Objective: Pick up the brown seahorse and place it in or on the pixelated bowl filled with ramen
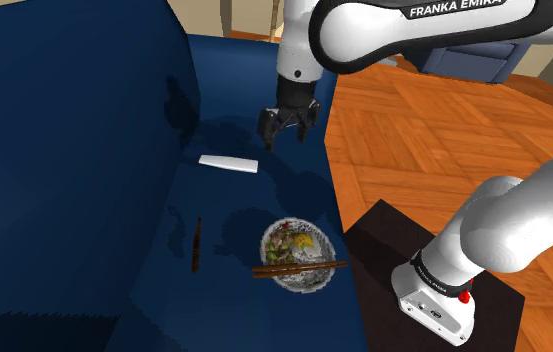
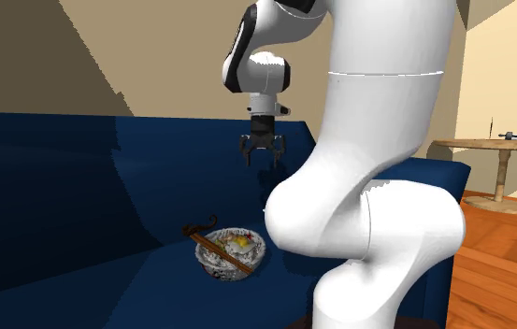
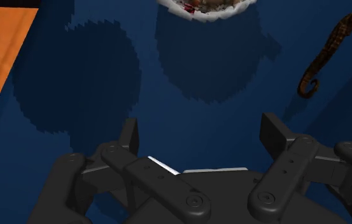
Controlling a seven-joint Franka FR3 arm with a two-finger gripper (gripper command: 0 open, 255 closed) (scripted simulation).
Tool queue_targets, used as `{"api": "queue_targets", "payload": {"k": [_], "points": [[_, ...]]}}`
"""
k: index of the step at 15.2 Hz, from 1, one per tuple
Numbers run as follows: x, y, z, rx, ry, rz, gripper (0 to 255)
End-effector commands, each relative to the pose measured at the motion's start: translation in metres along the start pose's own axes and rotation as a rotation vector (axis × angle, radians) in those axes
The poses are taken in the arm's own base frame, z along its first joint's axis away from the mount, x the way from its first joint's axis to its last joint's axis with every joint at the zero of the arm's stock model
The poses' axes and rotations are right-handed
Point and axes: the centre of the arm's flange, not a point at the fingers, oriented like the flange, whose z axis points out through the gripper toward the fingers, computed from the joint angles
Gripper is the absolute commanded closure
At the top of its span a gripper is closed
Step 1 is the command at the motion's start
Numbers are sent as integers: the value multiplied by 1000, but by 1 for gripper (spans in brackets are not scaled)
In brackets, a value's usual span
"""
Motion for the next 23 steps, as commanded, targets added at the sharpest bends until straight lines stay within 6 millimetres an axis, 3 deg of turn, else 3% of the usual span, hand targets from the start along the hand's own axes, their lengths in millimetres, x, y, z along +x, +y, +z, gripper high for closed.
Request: {"api": "queue_targets", "payload": {"k": [1,16,23], "points": [[9,-26,12,7,-6,11,0],[79,-192,85,49,-50,83,0],[80,-200,119,50,-52,86,0]]}}
